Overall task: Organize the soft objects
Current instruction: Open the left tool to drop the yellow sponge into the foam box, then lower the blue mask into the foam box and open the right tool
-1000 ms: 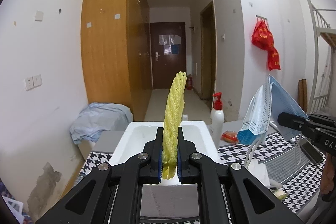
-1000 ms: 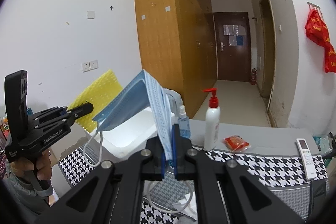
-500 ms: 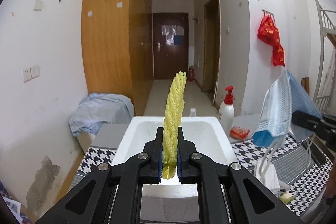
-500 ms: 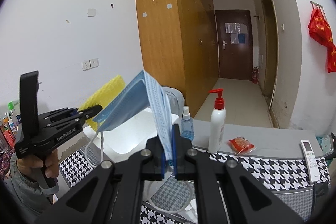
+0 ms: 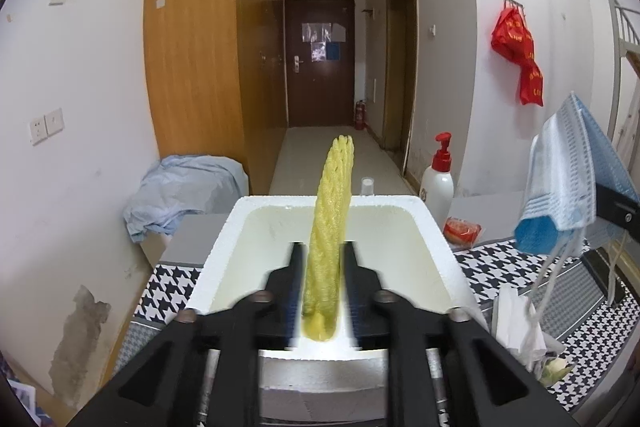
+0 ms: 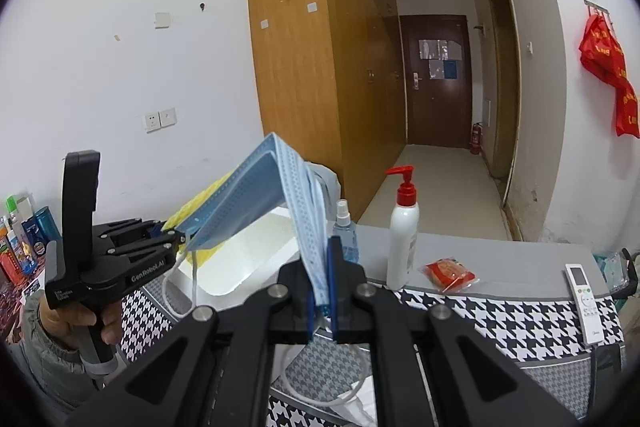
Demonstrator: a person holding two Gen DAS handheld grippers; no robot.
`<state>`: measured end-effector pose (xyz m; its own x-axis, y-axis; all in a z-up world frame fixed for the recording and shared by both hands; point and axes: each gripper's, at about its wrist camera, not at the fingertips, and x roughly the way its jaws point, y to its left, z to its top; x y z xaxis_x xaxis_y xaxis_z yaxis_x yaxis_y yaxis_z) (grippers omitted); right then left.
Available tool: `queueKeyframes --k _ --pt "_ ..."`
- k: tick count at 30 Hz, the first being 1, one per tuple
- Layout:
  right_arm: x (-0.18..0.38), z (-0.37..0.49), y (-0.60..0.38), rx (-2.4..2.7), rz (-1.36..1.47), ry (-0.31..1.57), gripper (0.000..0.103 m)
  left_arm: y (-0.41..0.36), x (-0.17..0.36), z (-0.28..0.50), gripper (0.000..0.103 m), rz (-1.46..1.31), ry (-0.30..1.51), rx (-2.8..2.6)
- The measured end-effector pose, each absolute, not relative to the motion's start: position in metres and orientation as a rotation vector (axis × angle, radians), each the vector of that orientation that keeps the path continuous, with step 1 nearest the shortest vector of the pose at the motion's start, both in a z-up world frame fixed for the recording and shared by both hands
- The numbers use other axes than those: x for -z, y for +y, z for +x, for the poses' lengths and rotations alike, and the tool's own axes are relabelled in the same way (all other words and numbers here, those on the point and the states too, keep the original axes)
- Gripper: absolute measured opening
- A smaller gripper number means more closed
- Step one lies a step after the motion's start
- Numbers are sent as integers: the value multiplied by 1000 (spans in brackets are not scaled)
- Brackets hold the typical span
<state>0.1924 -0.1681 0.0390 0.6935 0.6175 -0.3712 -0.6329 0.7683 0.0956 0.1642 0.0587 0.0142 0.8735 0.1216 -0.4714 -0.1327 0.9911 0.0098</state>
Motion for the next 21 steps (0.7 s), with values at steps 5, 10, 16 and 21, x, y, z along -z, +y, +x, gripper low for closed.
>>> queueKeyframes --k 5,10,16,21 --pt "-40 193 -166 -690 -40 400 8 66 -16 159 86 -47 448 -174" --pt "-39 195 -163 -680 -37 410 8 68 -19 151 99 -47 409 -198" --pt "-39 199 -156 -681 -43 422 8 78 -23 139 99 -62 386 -221" --pt "-41 198 -146 -705 -55 419 8 85 -26 129 99 -65 373 -247"
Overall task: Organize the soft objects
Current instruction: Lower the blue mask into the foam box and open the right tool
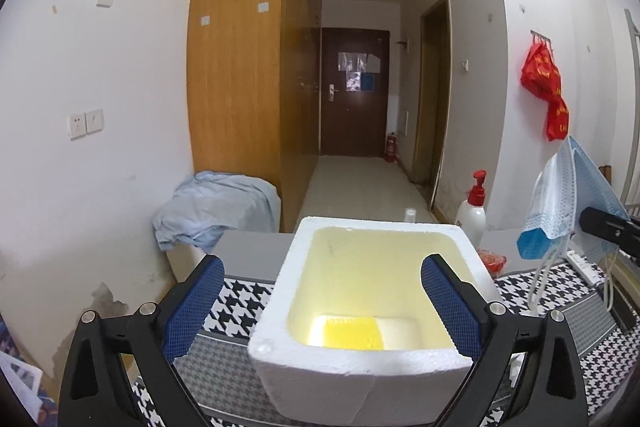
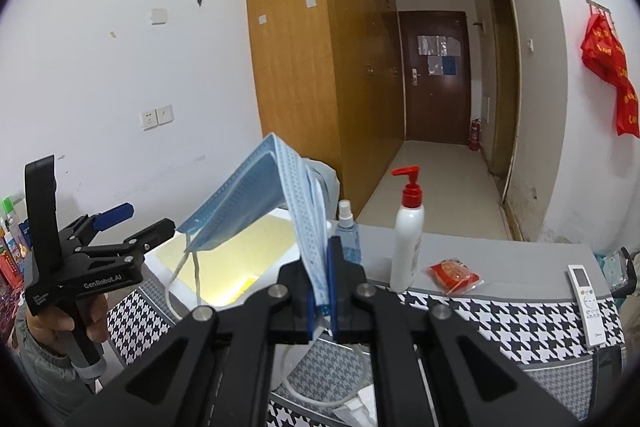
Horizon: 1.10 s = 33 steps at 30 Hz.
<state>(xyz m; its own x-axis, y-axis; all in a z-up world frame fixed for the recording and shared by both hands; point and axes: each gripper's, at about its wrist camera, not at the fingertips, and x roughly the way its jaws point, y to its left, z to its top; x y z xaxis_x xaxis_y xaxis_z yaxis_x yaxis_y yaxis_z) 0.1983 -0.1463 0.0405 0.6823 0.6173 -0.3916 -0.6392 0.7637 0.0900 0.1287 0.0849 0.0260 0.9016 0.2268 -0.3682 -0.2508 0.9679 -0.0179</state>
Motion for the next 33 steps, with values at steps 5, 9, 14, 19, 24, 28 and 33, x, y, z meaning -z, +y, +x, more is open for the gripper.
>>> queueKeyframes --k 5,9,14,19,24,28,33 --pt "-42 202 -136 -717 -65 427 8 91 -30 116 99 -71 342 -270" --pt "-44 203 -126 -732 -70 432 8 99 -34 103 99 -79 321 -295" --pt "-45 201 -110 -757 -89 439 8 105 -34 89 99 -79 303 -312" --pt "-42 200 -94 -778 -105 451 8 111 -33 77 99 -68 294 -323" --pt "-42 203 -75 -796 -130 467 8 116 -31 70 99 -71 290 -334" --pt "-41 207 -64 -800 -144 484 8 120 -28 67 99 -84 292 -343" --pt "-35 213 -53 -791 -176 503 8 126 -24 67 99 -99 297 -349"
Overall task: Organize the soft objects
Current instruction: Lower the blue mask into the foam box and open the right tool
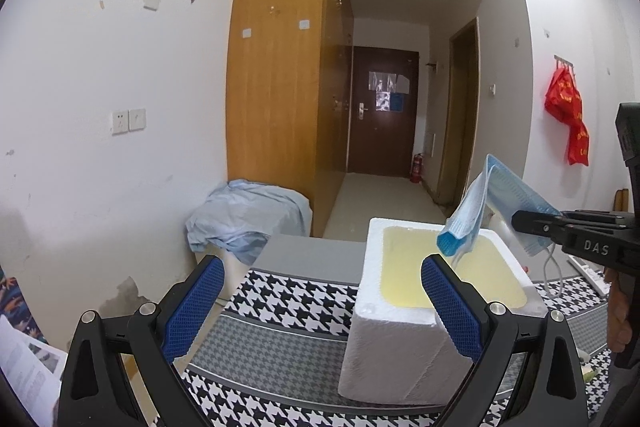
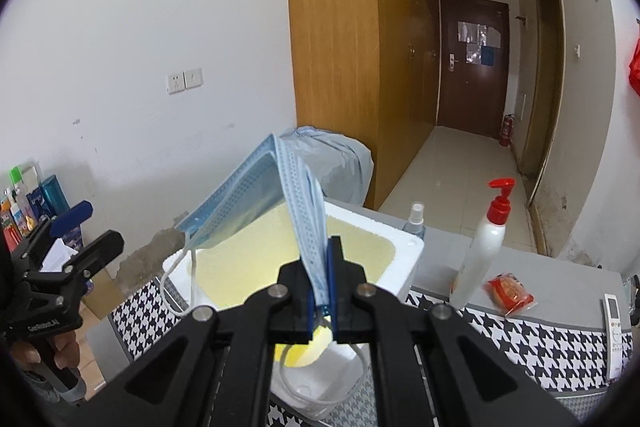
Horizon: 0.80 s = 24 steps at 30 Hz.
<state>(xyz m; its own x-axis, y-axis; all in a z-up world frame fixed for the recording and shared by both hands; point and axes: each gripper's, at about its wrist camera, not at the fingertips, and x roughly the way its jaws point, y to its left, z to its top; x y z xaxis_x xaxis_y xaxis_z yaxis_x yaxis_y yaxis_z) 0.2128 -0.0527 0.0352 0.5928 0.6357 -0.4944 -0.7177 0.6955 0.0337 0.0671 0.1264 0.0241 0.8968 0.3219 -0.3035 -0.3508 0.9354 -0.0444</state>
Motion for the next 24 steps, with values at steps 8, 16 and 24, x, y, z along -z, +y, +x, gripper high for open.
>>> queueKeyframes --k 8,16,24 --pt "-19 228 -34 -768 -204 582 18 128 -23 68 99 -100 300 -342" --pt "-14 226 -37 -762 -222 594 72 129 -22 71 99 -102 309 -341" --pt "-23 214 -54 -775 -197 552 84 119 -22 71 99 -92 313 -329"
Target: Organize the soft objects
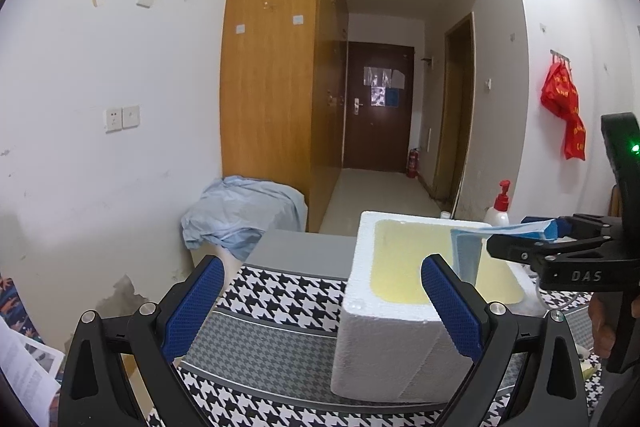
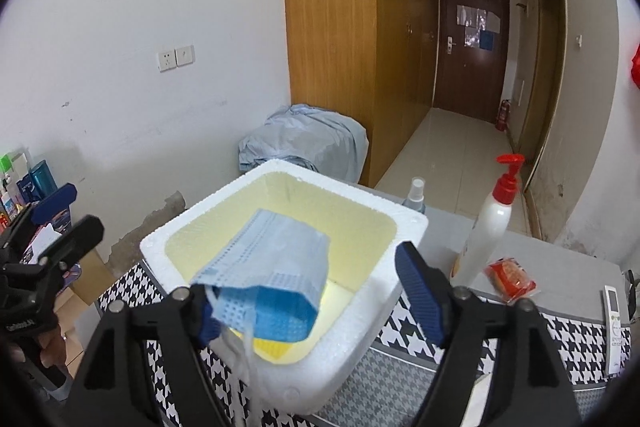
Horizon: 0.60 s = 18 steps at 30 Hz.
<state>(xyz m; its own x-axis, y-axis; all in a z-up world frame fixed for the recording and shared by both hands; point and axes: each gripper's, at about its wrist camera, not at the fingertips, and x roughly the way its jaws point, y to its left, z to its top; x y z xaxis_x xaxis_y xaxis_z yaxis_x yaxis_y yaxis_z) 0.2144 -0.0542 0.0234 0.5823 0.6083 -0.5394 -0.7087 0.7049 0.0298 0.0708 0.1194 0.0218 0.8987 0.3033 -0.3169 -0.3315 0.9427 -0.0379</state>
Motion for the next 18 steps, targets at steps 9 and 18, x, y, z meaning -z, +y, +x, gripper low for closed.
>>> queueKeyframes --k 9,18 --pt "-28 201 -69 -809 -211 545 93 104 -25 70 99 -72 312 -308" --pt "-21 199 -79 -804 -228 551 93 97 -24 70 99 -67 322 -297"
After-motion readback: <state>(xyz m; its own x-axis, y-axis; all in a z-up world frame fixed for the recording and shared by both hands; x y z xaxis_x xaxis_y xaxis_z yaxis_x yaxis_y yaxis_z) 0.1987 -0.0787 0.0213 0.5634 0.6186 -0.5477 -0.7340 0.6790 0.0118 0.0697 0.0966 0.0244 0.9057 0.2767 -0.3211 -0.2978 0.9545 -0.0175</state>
